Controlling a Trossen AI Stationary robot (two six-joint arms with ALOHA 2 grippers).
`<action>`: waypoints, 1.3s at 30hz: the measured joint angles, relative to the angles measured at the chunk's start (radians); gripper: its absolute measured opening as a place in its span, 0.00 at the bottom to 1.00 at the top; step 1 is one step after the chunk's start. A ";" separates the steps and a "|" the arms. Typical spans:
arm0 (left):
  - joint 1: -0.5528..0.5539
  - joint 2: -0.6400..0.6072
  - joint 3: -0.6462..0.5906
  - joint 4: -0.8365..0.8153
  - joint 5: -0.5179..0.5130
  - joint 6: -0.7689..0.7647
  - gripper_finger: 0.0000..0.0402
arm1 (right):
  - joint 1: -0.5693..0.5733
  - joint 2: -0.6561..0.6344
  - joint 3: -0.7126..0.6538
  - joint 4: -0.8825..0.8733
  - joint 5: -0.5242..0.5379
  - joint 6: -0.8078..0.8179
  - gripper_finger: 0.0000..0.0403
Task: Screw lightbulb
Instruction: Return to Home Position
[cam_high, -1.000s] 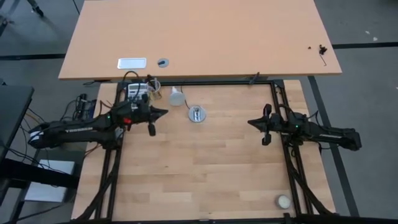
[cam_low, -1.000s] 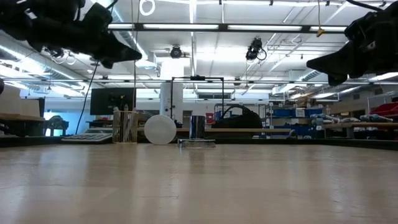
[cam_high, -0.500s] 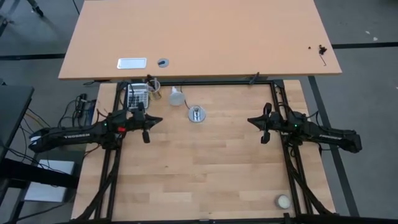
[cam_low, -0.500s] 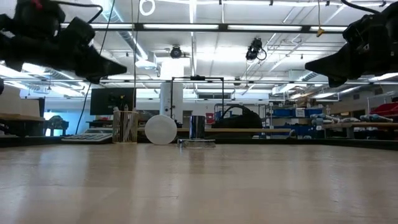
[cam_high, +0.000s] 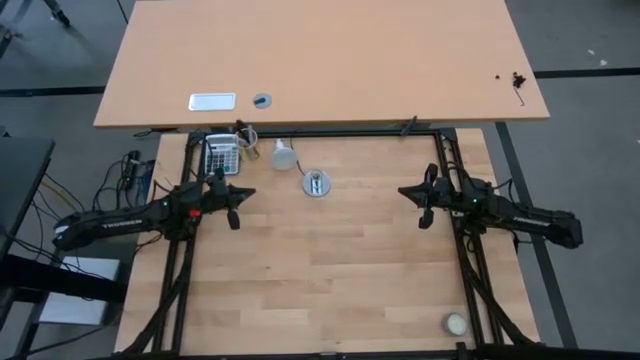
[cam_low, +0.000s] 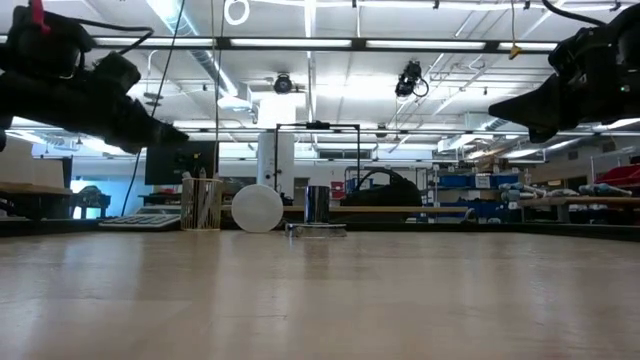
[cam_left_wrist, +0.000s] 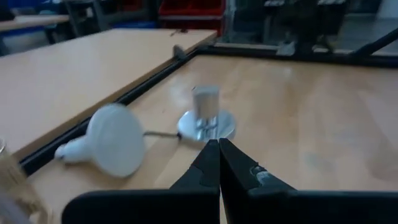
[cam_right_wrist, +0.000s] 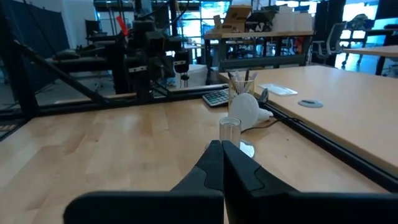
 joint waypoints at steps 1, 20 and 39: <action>0.000 -0.011 0.000 -0.022 -0.012 -0.002 0.00 | -0.004 0.003 0.000 0.001 0.000 0.002 0.01; 0.000 -0.203 0.000 -0.102 -0.022 0.000 0.00 | -0.048 0.007 0.004 -0.010 -0.005 -0.003 0.01; 0.000 -0.215 -0.001 -0.108 0.016 -0.056 0.01 | -0.061 0.009 0.038 -0.098 -0.037 -0.018 0.03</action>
